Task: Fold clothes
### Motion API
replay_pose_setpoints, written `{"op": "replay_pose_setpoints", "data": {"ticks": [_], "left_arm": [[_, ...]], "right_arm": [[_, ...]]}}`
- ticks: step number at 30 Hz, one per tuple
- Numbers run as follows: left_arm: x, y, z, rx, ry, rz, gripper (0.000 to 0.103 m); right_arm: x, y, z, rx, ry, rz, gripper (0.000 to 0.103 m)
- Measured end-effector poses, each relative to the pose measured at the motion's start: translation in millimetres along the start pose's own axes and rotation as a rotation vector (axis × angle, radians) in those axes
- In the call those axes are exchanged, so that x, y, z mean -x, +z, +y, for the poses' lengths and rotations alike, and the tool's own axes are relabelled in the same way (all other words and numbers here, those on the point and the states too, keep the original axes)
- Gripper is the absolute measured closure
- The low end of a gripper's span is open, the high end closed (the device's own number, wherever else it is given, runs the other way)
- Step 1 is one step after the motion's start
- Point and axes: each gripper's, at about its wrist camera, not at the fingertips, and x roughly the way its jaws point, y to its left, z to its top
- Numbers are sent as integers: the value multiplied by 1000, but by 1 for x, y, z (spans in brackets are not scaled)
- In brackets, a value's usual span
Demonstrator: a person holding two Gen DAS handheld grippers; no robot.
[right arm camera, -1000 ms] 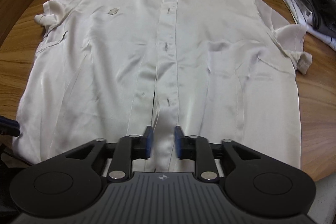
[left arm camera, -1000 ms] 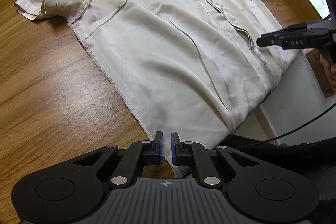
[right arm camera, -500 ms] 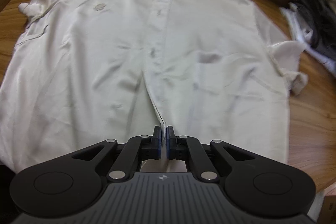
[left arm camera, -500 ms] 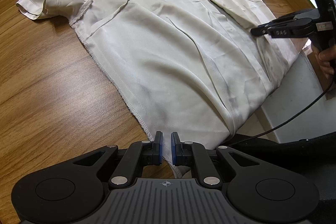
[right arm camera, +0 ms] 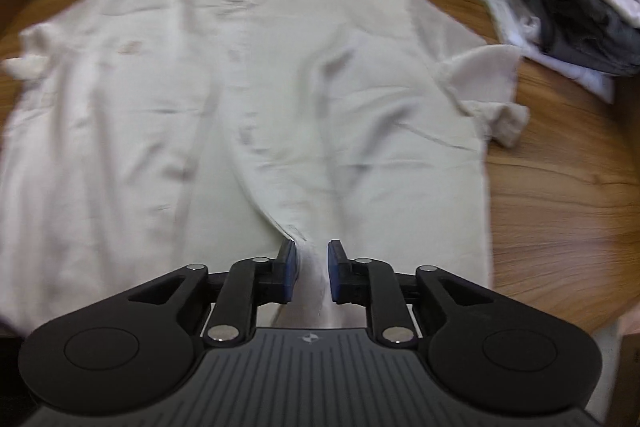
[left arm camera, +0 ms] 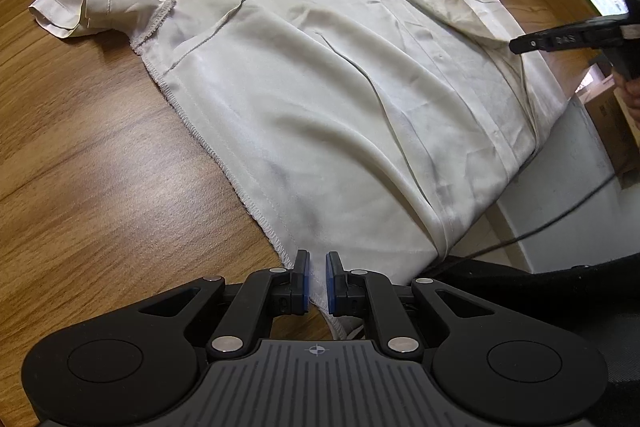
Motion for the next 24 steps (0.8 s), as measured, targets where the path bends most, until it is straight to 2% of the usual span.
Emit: {"op": "replay_pose_setpoints", "data": {"ticks": [5,10,14,23,24], "left_arm": [[1,-1,-1,-13,0,1,92],[1,-2,-2,-30,1,1,92],[1,-2,-2,-37,-3,3,92],[1,-1,-5,-71,-1,8,92],[1,-1,-6,-76,1,9,92]], "right_arm": [[13,-13,36,15,129,29,83],[15,-38,63,14,188,72,83],[12,-56,72,-14,192,90,70],[7,-73,82,-33,151,83,70],[7,-74,83,-32,145,76,72]]}}
